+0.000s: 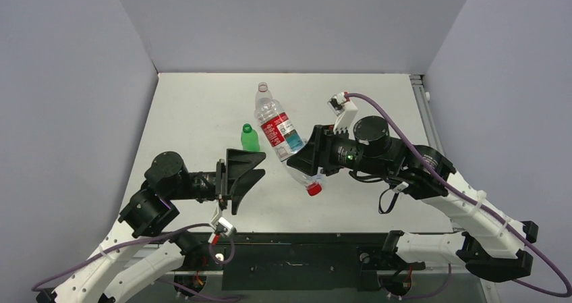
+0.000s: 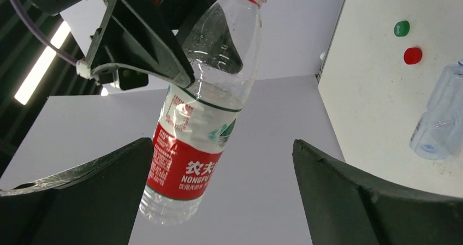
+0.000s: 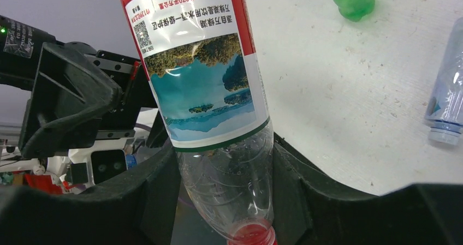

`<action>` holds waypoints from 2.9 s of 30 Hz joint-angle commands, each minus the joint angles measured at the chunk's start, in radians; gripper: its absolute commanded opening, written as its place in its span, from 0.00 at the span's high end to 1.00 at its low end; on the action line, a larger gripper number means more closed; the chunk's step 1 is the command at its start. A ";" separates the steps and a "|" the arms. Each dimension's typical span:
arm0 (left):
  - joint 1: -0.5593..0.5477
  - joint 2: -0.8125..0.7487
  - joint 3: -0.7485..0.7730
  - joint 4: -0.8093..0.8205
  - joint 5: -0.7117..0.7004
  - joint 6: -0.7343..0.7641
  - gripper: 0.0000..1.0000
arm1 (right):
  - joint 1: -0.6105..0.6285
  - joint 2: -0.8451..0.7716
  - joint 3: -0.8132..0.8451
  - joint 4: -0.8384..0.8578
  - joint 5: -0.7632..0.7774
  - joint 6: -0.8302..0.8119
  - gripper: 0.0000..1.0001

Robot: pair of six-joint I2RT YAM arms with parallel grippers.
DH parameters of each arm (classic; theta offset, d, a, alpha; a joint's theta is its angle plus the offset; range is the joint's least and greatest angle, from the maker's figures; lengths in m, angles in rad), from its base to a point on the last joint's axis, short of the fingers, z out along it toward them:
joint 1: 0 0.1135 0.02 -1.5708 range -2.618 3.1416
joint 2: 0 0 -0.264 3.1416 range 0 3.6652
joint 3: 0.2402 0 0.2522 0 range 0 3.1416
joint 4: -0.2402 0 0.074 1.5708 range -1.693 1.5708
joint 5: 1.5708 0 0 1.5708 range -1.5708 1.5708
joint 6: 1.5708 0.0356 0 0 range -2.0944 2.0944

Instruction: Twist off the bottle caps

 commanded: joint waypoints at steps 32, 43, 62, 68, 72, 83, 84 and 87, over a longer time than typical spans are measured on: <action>-0.065 0.050 0.009 0.248 -0.330 -0.359 0.61 | 0.105 0.286 0.636 -0.299 0.322 -0.276 0.18; -0.066 0.061 0.208 0.142 -0.595 -1.317 0.60 | 0.193 0.262 0.597 0.086 0.428 -0.420 0.16; -0.066 0.107 0.232 0.174 -0.553 -1.593 0.59 | 0.276 0.345 0.631 0.191 0.471 -0.478 0.60; -0.067 0.142 0.255 0.186 -0.450 -1.676 0.61 | 0.276 0.333 0.620 0.225 0.426 -0.535 1.00; -0.066 0.158 0.279 0.207 -0.373 -1.733 0.65 | 0.274 0.314 0.616 0.253 0.369 -0.598 1.00; -0.062 0.175 0.334 0.234 -0.138 -1.940 0.78 | 0.259 0.301 0.627 0.315 0.015 -0.697 1.00; -0.061 0.175 0.338 0.238 -0.106 -1.950 0.79 | 0.255 0.304 0.638 0.315 -0.004 -0.702 1.00; -0.059 0.179 0.352 0.239 -0.053 -1.997 0.81 | 0.233 0.308 0.652 0.320 -0.118 -0.699 1.00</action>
